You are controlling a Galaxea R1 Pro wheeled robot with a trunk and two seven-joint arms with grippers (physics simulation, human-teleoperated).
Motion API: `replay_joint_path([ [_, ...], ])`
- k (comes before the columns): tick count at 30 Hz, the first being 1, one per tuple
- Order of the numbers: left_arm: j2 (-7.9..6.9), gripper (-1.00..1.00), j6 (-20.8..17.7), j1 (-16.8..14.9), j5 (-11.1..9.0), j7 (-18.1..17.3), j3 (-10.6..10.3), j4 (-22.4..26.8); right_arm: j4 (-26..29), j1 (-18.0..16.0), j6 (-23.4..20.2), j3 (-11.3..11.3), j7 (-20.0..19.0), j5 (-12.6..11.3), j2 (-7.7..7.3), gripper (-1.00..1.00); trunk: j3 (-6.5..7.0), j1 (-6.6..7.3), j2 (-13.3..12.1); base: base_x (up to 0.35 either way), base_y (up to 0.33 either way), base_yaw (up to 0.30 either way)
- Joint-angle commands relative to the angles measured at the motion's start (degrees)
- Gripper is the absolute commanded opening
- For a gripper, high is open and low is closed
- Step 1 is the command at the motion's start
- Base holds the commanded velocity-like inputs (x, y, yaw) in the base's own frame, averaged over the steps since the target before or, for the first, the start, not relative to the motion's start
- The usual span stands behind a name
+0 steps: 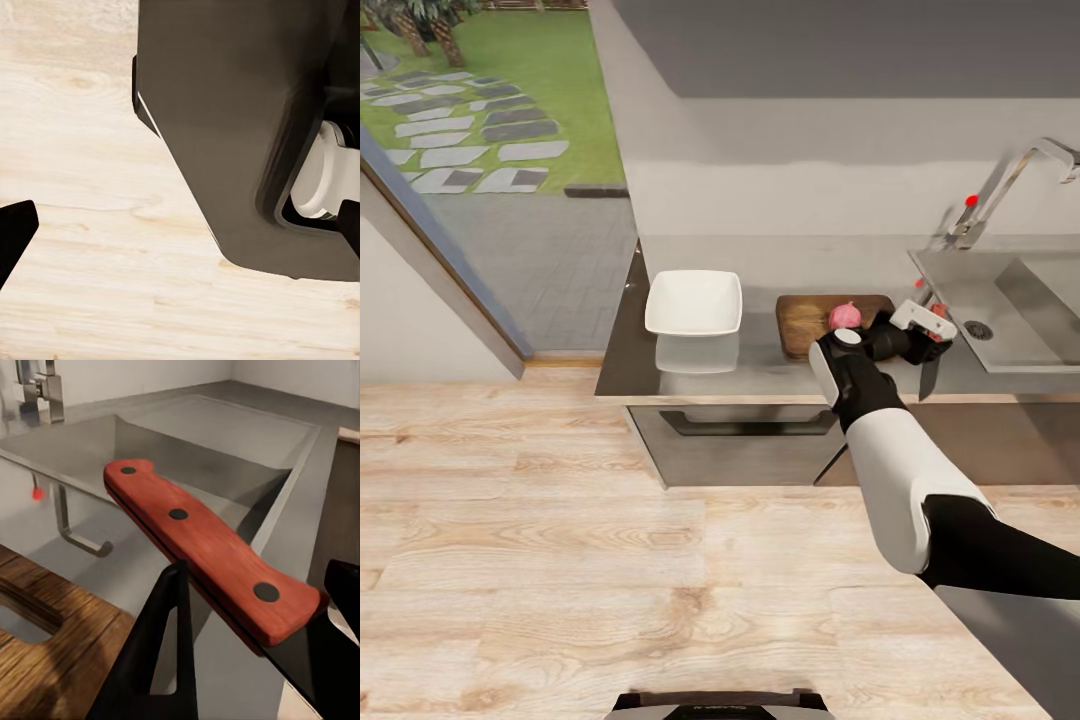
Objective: In the kitchen, take the Vidalia onion out of the sink, dice it on the chopping board with the paring knife, put the diced onion into the bowl on the countertop, then place both the paring knife and the chopping board into the sink.
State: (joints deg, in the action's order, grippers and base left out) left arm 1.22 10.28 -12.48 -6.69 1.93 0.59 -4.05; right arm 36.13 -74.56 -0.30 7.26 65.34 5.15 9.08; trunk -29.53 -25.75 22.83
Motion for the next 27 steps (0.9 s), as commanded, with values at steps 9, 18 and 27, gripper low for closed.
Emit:
replay_joint_path([
  [9, 0.01, 1.0, 0.44, -0.09, -0.43, 0.0, 0.02, -0.26, -1.17, -0.06, 0.54, 0.44, -0.2, 0.47, -0.06, -1.0, -0.08, -0.03, 0.09, 0.0, 0.0, 0.0],
  [18, 0.09, 1.0, 0.44, -0.09, -0.43, 0.0, 0.02, -0.26, -5.68, -0.06, 4.69, 0.63, -0.33, 0.47, -0.73, -1.0, -0.08, -0.03, 0.09, 0.0, 0.0, 0.0],
  [27, 0.55, 1.0, 0.44, -0.09, -0.43, 0.0, 0.02, -0.33, -6.23, -0.06, 5.14, 0.81, -0.48, 0.45, -1.85, -1.0, -0.08, -0.03, 0.09, 0.0, 0.0, 0.0],
])
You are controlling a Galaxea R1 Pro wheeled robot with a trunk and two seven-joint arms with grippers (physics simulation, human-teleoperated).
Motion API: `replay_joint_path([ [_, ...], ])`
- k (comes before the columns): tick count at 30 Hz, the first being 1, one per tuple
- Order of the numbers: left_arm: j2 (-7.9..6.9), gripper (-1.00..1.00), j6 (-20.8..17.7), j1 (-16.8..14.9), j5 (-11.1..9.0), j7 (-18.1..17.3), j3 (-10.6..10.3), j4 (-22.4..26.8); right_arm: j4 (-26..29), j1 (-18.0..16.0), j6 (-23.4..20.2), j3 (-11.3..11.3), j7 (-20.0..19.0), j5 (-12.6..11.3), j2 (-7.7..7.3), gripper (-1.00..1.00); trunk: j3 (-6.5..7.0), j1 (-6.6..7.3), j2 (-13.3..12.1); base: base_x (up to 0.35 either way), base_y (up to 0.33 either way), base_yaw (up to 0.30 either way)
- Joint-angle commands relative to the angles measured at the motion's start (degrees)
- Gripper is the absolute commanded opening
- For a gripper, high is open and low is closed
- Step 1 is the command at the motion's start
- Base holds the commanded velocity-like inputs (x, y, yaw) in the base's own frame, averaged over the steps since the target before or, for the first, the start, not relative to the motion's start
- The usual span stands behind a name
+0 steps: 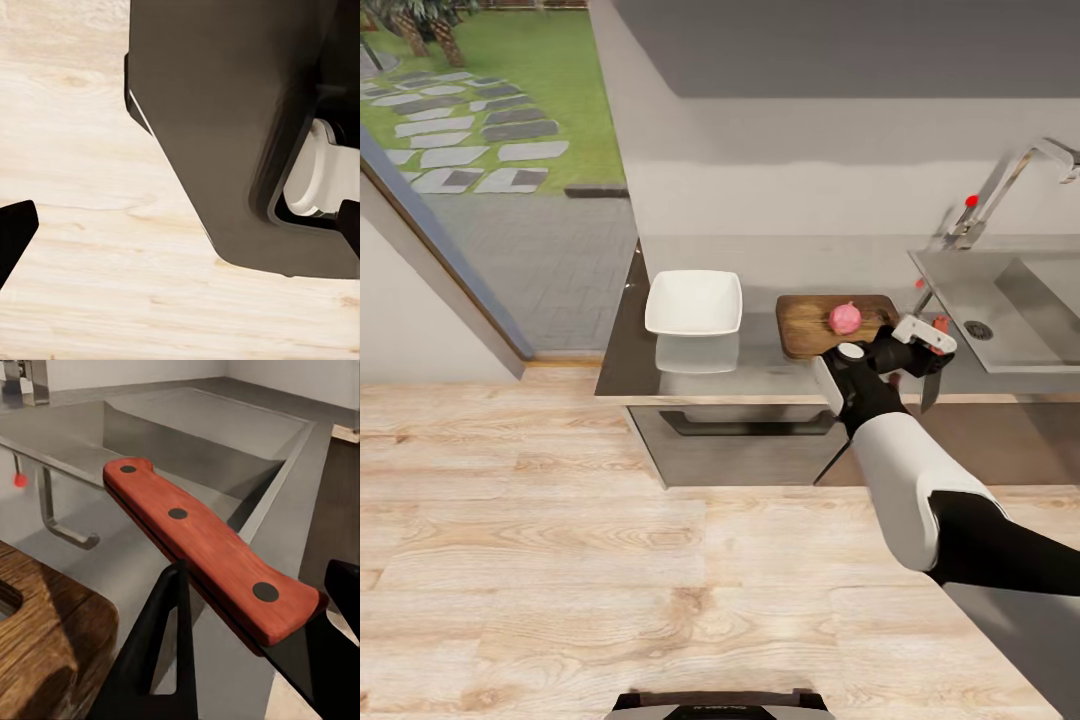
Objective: In the kitchen, take the Vidalia onion out of the sink, dice it on the chopping board with the paring knife, put the diced onion into the bowl on the countertop, then place both the paring knife and the chopping board into the sink.
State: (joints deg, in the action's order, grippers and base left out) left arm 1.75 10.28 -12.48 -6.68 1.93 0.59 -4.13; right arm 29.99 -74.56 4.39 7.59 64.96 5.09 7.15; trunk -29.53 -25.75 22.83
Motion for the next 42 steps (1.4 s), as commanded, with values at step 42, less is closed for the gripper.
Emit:
replay_joint_path([
  [42, 0.24, 1.0, 0.44, -0.09, -0.44, 0.0, 0.02, -0.27, -9.18, -0.06, 5.01, 0.6, -4.05, -3.47, -2.09, -1.0, -0.08, -0.03, 0.09, 0.0, 0.0, 0.0],
])
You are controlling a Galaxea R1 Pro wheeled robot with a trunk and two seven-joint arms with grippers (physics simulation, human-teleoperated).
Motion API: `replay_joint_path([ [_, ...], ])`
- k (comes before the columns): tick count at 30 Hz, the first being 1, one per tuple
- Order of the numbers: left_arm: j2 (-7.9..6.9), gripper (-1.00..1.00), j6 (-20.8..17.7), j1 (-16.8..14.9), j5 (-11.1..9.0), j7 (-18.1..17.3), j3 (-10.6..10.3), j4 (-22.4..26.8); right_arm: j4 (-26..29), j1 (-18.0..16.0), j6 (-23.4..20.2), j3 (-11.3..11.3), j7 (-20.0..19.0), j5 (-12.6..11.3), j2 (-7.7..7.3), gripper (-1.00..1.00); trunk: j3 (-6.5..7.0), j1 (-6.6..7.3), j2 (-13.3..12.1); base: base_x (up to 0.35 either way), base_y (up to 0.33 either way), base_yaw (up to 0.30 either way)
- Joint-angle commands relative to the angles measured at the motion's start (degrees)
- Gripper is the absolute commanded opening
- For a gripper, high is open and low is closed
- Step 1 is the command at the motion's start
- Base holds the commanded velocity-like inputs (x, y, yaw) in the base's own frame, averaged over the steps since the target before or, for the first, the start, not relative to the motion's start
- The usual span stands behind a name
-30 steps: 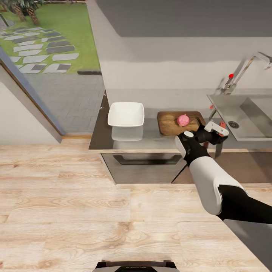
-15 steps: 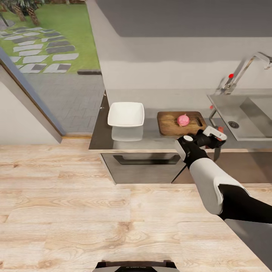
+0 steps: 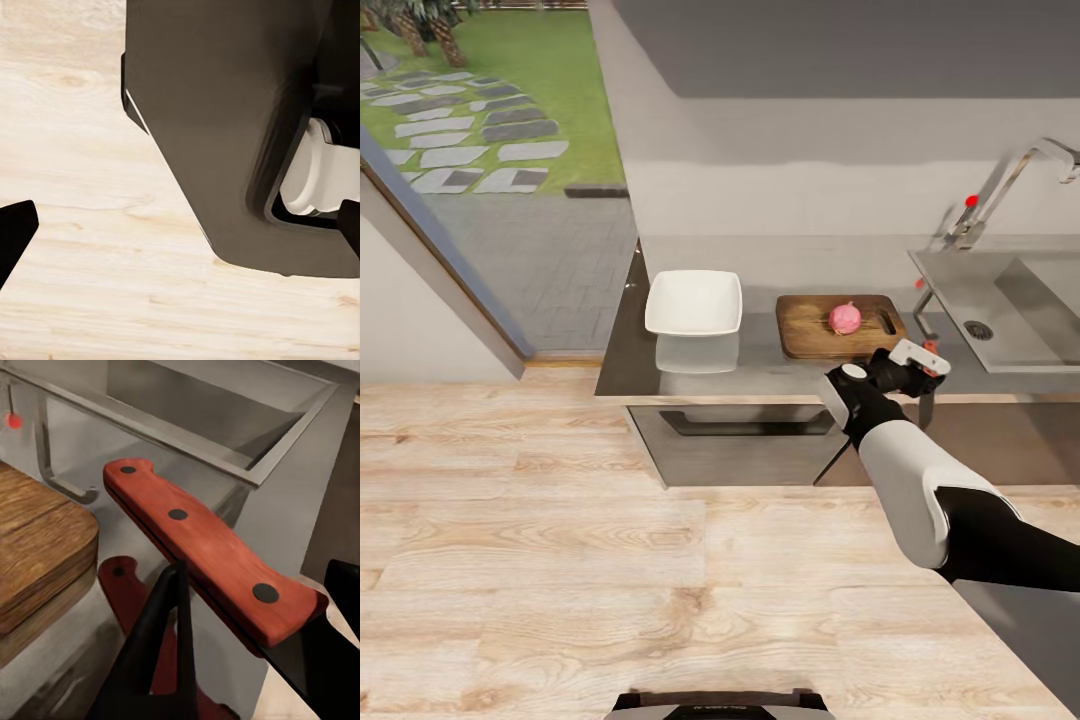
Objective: In the kitchen, take the Vidalia onion out of the sink, dice it on the chopping board with the paring knife, put the diced onion into the bowl on the countertop, then place both the paring knife and the chopping board into the sink.
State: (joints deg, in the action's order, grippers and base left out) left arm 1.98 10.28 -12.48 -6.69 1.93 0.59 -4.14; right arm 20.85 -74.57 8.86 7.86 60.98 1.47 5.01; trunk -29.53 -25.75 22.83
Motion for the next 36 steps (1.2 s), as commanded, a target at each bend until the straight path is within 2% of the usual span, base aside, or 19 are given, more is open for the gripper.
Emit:
replay_joint_path([
  [1, 0.02, 1.0, 0.44, -0.09, -0.43, 0.01, 0.02, -0.25, -0.05, -0.05, 0.54, 0.34, -0.16, 0.15, 0.06, -1.0, -0.08, -0.03, 0.09, 0.009, 0.0, 0.0],
  [21, 0.32, 1.0, 0.44, -0.09, -0.42, 0.01, 0.02, -0.25, -0.1, -0.05, 1.45, 0.4, -0.54, -0.58, -0.4, -1.0, -0.08, -0.03, 0.09, 0.191, -0.013, 0.0],
  [36, 0.74, 1.0, 0.36, -0.09, -0.34, 0.01, 0.02, -0.25, -0.1, -0.05, 2.56, 0.45, -0.52, -0.5, -0.48, -1.0, -0.08, -0.03, 0.09, 0.033, -0.194, 0.0],
])
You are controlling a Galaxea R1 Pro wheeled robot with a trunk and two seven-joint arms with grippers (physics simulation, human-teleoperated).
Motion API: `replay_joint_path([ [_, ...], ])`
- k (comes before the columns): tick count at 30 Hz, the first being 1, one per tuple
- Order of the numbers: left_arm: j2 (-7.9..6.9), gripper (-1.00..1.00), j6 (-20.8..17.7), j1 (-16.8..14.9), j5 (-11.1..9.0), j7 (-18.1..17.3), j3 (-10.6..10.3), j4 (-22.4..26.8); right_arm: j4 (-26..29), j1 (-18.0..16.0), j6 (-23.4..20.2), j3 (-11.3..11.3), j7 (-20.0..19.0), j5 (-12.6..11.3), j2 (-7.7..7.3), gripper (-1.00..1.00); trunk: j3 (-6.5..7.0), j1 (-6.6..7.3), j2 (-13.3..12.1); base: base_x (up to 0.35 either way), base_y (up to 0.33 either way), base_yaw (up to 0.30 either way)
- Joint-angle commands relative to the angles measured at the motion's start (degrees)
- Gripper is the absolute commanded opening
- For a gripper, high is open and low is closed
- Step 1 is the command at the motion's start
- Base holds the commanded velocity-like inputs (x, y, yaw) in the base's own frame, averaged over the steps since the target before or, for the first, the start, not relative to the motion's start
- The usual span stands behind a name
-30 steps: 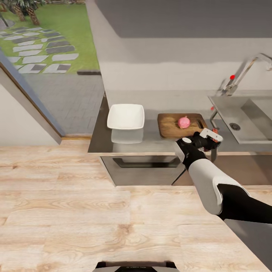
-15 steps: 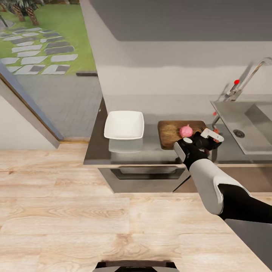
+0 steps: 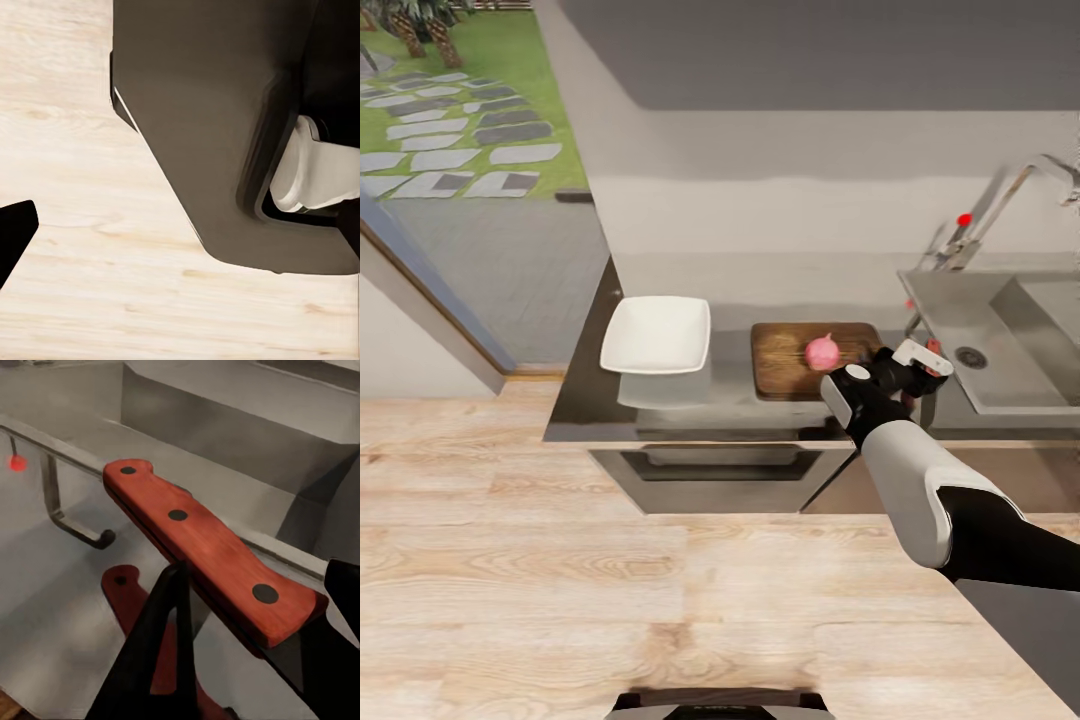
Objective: In the kitchen, take the Vidalia onion out of the sink, dice it on the chopping board with the paring knife, put the diced onion into the bowl on the countertop, then place both the paring knife and the chopping board into the sink.
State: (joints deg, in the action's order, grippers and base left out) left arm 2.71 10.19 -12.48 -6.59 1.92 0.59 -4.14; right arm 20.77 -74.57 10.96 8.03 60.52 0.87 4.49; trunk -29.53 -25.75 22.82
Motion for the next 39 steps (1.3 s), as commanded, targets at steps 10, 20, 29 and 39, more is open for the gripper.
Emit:
replay_joint_path([
  [10, 0.01, 1.0, 0.48, -0.09, -0.46, 0.01, 0.02, -0.25, -1.82, -0.05, 1.04, 0.31, -0.13, 0.09, -0.01, -1.0, -0.08, -0.03, 0.09, 0.0, -0.02, 0.0],
  [20, 0.01, 1.0, 0.53, -0.09, -0.44, 0.01, 0.02, -0.25, -3.21, -0.05, 2.86, 0.24, -0.22, 0.01, -0.21, -1.0, -0.08, -0.03, 0.09, 0.0, 0.0, 0.0],
  [29, 0.01, 1.0, 0.54, -0.09, -0.44, 0.01, 0.0, -0.25, -3.59, -0.05, 2.92, 0.27, -2.51, 0.08, -0.27, -1.0, -0.08, -0.03, 0.09, 0.0, 0.0, 0.0],
  [39, 0.01, 1.0, 0.54, -0.09, -0.44, 0.01, 0.02, -0.25, -4.81, -0.05, 3.01, 0.32, -2.76, -1.99, -0.33, -1.0, -0.08, -0.03, 0.09, 0.0, 0.0, 0.0],
])
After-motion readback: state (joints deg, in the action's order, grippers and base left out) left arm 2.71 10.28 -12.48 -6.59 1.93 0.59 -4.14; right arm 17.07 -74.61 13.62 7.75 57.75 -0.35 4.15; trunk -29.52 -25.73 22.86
